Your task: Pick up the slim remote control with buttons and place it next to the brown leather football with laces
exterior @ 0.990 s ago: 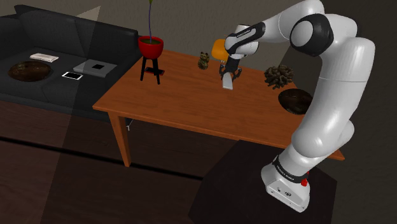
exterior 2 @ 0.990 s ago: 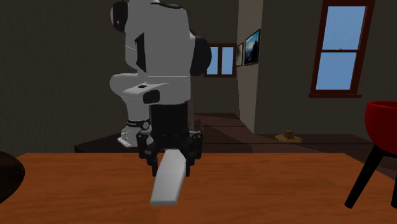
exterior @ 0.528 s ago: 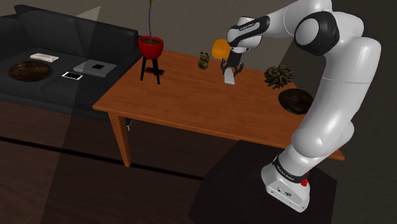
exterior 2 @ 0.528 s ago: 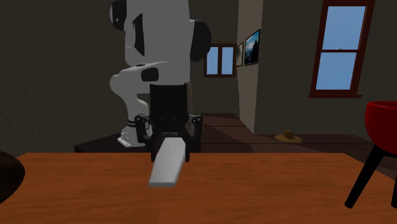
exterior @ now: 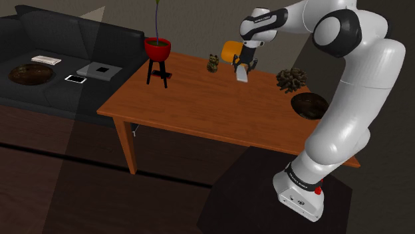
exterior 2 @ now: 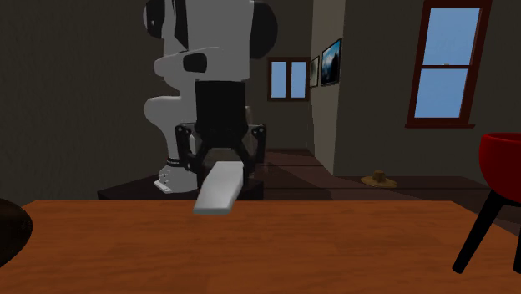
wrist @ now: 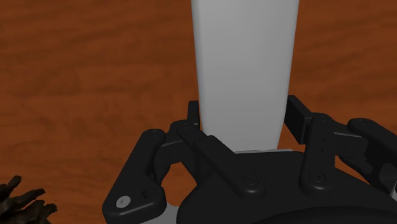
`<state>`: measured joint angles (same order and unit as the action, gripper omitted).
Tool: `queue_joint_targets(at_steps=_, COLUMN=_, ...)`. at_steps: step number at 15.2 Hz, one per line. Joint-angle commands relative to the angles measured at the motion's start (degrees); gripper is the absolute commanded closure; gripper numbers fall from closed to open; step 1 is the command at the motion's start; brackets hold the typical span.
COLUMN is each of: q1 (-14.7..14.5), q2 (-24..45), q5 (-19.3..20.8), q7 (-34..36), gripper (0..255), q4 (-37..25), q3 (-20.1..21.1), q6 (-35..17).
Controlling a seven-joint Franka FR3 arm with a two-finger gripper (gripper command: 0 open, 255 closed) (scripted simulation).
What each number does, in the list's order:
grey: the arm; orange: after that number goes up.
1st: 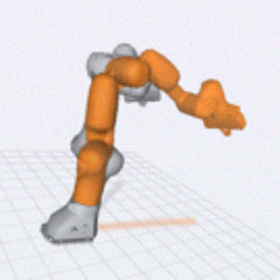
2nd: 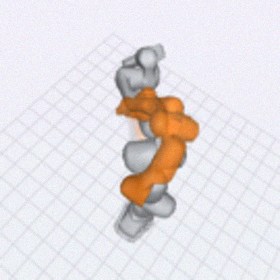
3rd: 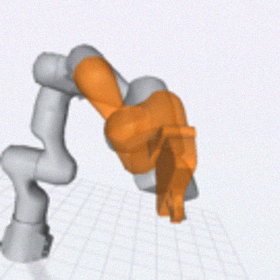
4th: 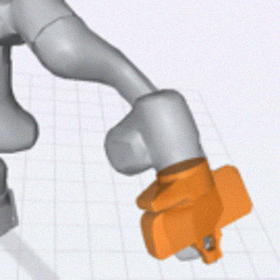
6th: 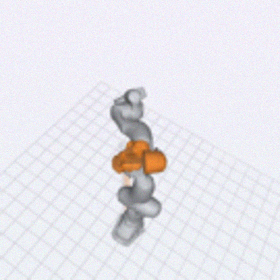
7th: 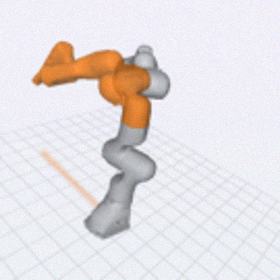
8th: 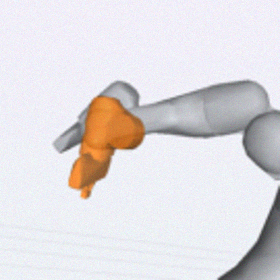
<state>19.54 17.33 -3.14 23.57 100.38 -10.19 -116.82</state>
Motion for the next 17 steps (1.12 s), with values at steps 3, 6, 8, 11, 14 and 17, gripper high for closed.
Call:
queue_joint_targets(at_steps=3, q1=0.02, q2=-0.80, q5=0.20, q7=0.07, gripper=255, q4=-2.11, q3=-0.09, q6=2.90)
queue_joint_targets(at_steps=6, q1=0.01, q2=-1.39, q5=0.34, q7=0.16, gripper=255, q4=-3.63, q3=-0.14, q6=5.01)
queue_joint_targets(at_steps=8, q1=0.44, q2=-3.03, q5=0.55, q7=-0.64, gripper=255, q4=-1.65, q3=-0.52, q6=4.65)
queue_joint_targets(at_steps=11, q1=1.81, q2=-7.46, q5=1.21, q7=-3.16, gripper=255, q4=4.39, q3=-1.71, q6=2.99)
queue_joint_targets(at_steps=14, q1=3.27, q2=-11.51, q5=1.99, q7=-5.78, gripper=255, q4=9.65, q3=-3.07, q6=1.70)
queue_joint_targets(at_steps=17, q1=4.84, q2=-15.22, q5=2.90, q7=-8.51, gripper=255, q4=14.23, q3=-4.56, q6=0.73)
